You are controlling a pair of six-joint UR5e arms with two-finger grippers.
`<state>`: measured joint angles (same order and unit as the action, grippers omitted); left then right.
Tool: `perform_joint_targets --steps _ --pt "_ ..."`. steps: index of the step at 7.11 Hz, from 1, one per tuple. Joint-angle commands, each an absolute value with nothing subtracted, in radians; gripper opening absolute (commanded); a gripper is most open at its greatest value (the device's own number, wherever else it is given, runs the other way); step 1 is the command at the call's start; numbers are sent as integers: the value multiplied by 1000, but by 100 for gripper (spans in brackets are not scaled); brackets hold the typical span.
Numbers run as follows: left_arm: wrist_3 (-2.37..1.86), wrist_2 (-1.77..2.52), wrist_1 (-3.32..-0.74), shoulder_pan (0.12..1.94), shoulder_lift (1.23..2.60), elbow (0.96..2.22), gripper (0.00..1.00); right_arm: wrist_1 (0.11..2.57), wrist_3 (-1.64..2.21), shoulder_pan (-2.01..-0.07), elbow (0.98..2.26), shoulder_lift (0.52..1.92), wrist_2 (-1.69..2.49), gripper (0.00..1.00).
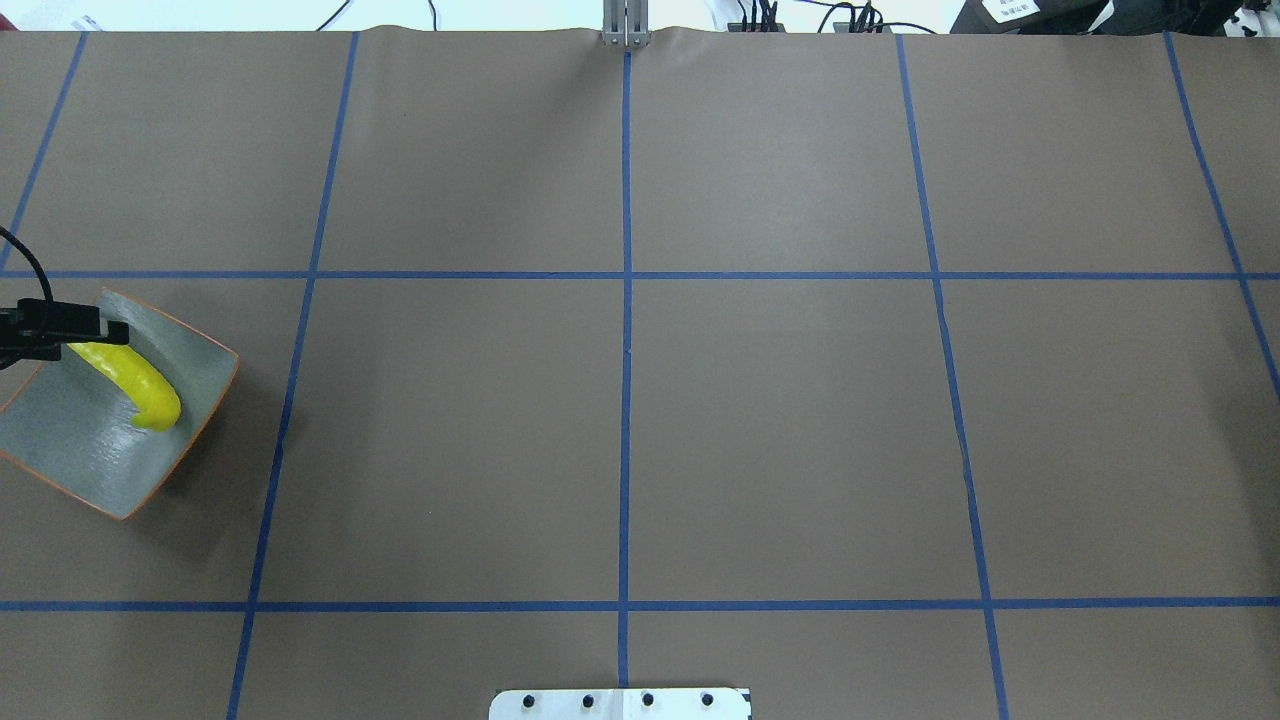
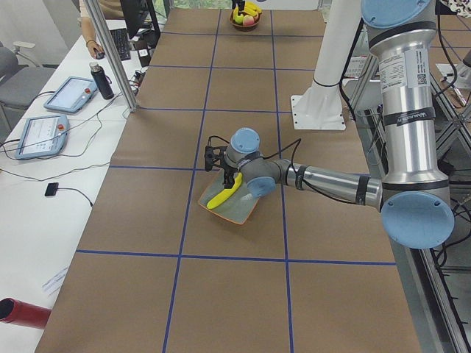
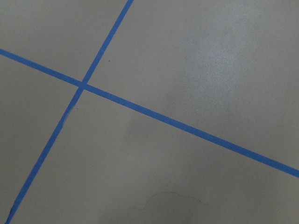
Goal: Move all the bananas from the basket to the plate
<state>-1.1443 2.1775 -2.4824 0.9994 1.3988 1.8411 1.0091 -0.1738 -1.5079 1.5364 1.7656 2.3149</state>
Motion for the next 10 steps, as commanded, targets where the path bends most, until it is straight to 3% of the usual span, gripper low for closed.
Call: perform_joint_targets --steps 1,3,4,10 --pt "-1144 2172 -2484 999 1405 1842 100 1105 -219 -1558 1458 1688 2274 100" --pt "-1144 2169 -2484 999 1408 1844 100 1106 -371 -1604 1231 1545 2270 100" --pt "-1146 2169 -2484 997 1411 1842 100 1108 -377 -1612 1201 1528 2270 100" --pt "-1144 2168 -2484 992 1419 1842 100 1109 -390 -1629 1223 1655 2269 100"
